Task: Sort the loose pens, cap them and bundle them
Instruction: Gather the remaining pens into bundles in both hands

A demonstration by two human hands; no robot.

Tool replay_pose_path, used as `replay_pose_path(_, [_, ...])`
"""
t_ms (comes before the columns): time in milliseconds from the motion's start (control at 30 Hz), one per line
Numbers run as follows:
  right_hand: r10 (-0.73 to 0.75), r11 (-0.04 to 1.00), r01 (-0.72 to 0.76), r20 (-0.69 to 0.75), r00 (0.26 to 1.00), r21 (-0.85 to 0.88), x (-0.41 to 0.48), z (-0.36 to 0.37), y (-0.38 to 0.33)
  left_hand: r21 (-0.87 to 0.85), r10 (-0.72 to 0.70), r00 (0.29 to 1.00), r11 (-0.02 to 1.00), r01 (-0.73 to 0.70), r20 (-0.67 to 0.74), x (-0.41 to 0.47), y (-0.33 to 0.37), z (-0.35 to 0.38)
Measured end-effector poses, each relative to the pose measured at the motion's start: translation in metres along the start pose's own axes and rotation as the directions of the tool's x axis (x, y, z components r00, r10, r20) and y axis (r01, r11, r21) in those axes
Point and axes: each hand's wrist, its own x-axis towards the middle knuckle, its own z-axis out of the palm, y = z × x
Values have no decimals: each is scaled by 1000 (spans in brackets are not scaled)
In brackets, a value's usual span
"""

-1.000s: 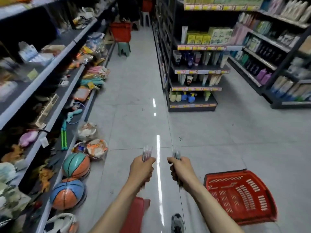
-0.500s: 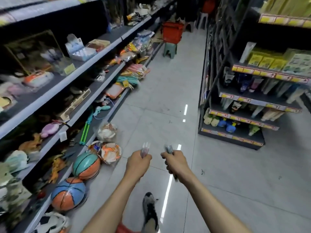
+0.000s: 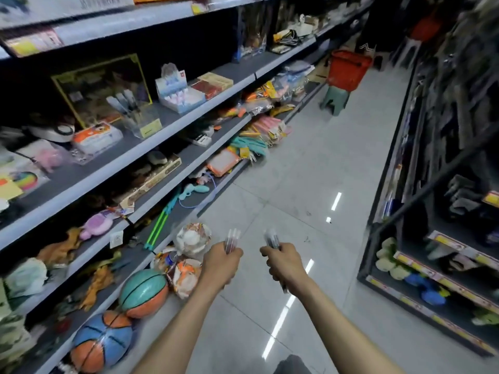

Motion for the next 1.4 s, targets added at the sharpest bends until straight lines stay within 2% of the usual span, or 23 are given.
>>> replay_pose_path(267, [-47,993,65,186,981,-94,161,-5,-90,-102,-106,972,991,86,-208,119,84,9])
replay_pose_path(500, [-115,958,205,389,914,-199,259,-3,-171,-176,-154,926,980,98,-344,183,145,7])
replay_pose_path(733, [-124,927,289,532,838,-238,339,54,-228,-246,-236,850,961,131,-471,249,161,-27])
replay_pose_path(833, [-132,922,314,575,808,-229,369,92,-257,-250,-225,827,962,106,-515,285,163,-51])
replay_pose_path(1100, [-133,861,397,613,779,-317,425,184,-338,-336,-270,809,937,95,-522,368,184,-135])
replay_pose_path(1300, [-111,861,388,624,774,-328,467,230,-383,-435,-322,770,898,65,-550,421,192,-187])
replay_pose_path(1400, [-87,878,367,654,751,-305,489,253,-397,-537,-383,758,842,52,-528,446,191,-205])
